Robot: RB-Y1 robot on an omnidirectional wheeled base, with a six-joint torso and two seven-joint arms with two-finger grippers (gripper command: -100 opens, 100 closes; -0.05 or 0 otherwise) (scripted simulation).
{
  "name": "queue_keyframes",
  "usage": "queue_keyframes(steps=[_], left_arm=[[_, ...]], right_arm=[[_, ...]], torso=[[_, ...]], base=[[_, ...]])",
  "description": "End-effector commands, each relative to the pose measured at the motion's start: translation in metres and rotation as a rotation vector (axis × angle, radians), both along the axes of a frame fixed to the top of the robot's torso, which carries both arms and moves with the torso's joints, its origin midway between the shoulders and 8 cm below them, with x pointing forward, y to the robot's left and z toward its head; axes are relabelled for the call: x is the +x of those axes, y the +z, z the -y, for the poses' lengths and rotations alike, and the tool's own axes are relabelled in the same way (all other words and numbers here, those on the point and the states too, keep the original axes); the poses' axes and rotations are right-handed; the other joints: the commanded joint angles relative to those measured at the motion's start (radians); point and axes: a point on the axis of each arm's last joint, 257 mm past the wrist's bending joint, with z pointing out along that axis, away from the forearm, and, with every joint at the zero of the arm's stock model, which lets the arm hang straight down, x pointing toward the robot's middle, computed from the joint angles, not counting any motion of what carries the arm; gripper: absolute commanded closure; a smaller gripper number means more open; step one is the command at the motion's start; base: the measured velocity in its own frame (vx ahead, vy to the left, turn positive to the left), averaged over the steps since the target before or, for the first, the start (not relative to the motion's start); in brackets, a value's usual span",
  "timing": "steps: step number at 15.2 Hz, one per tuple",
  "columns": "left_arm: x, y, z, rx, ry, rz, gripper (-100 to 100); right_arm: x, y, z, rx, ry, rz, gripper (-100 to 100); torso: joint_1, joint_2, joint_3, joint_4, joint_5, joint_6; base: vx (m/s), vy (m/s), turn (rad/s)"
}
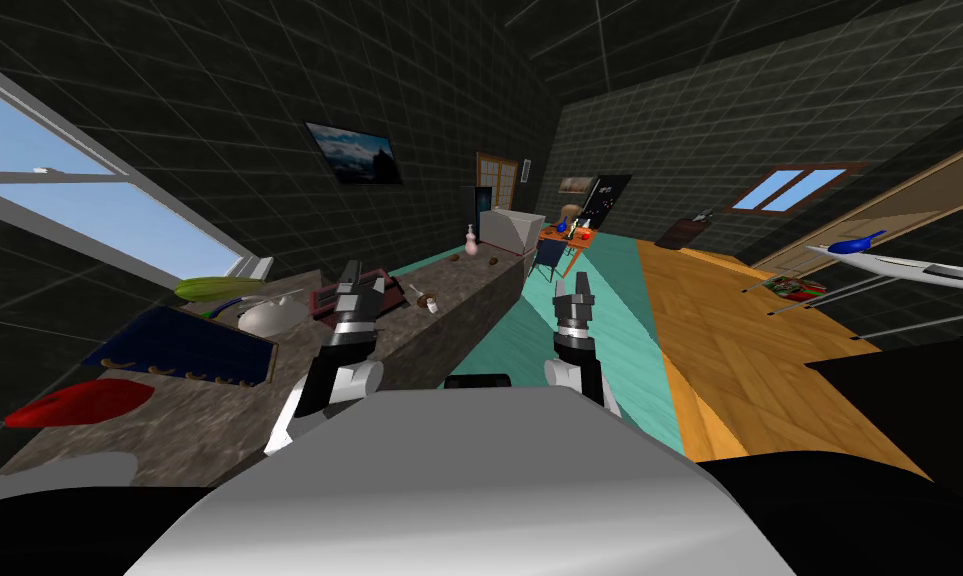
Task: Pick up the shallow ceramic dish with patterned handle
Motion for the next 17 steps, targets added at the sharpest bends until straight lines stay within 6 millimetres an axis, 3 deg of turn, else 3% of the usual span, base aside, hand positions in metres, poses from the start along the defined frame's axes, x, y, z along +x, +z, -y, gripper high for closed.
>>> queue_keyframes(steps=[1,17], left_arm=[[0.006,-0.007,-0.004,0.001,0.005,-0.041,-100],[0.032,-0.047,-0.040,-0.003,0.062,-0.276,-100]], right_arm=[[0.000,0.000,0.000,0.000,0.000,0.000,0],[0.000,0.000,0.000,0.000,0.000,0.000,0]], torso=[[0.000,0.000,0.000,0.000,0.000,0.000],[0.000,0.000,0.000,0.000,0.000,0.000]], base=[[0.038,-0.031,0.004],[0.045,-0.028,0.004]])
